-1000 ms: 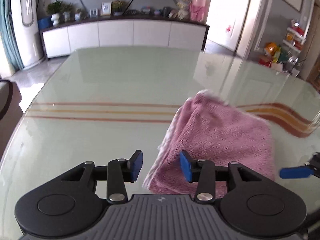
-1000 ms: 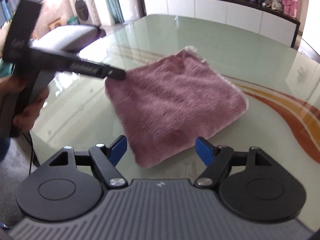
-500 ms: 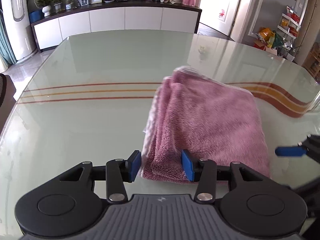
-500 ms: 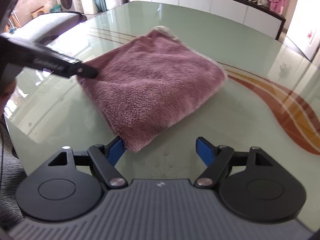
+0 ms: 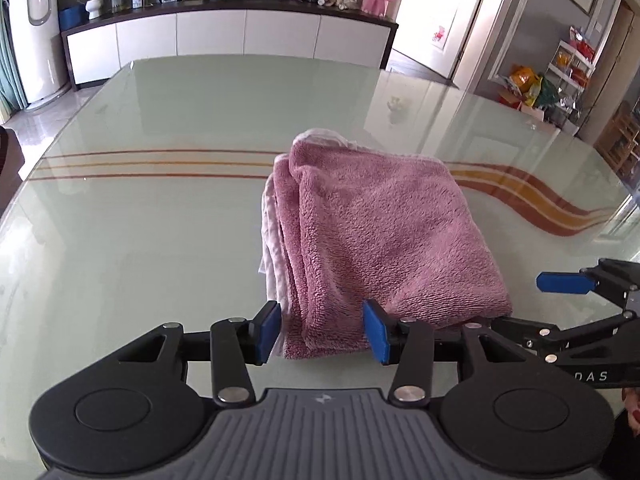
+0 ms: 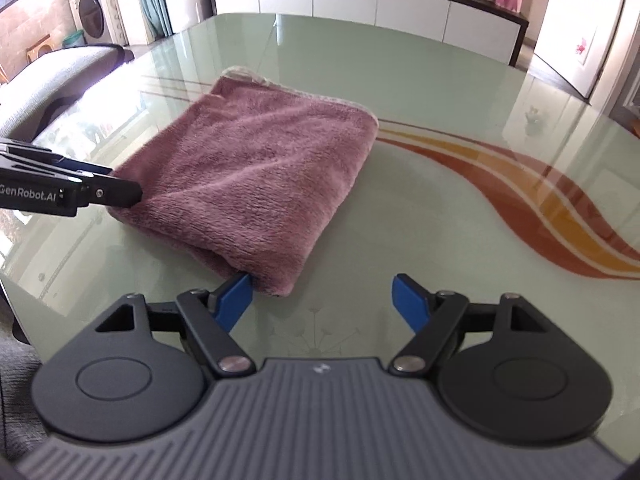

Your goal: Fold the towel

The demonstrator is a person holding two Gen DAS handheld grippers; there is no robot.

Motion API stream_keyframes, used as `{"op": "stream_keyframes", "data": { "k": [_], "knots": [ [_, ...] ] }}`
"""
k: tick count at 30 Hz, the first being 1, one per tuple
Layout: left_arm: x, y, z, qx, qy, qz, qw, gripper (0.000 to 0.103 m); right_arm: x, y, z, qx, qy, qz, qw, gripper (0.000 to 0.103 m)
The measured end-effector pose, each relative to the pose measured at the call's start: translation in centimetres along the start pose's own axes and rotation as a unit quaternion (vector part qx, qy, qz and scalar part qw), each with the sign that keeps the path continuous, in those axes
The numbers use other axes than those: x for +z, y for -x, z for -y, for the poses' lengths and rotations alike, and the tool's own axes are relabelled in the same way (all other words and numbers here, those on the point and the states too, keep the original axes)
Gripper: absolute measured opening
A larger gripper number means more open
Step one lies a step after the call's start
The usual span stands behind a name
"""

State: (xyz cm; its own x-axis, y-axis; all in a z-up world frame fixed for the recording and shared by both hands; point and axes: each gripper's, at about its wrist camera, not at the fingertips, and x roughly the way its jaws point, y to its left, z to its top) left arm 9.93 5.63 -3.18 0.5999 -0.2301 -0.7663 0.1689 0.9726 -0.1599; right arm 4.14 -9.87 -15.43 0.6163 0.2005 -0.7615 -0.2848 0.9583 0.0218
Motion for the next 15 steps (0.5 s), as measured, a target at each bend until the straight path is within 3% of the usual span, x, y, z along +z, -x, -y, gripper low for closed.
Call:
{"op": "stream_keyframes", "data": {
  "k": [12,15],
  "knots": [
    [-1.9,4.5,0.7,-0.001,-0.001,0.037,0.9993,0.081,-1.5,4.0,-1.3,-0.022,-0.037,0.034,0.999,0.095],
    [-3.0,5.0,0.8,0.002,0.003,0.037,0.9993,0.084,-1.9,4.8,-1.6,-0.024,-0.042,0.043,0.998,0.095]
  ]
}}
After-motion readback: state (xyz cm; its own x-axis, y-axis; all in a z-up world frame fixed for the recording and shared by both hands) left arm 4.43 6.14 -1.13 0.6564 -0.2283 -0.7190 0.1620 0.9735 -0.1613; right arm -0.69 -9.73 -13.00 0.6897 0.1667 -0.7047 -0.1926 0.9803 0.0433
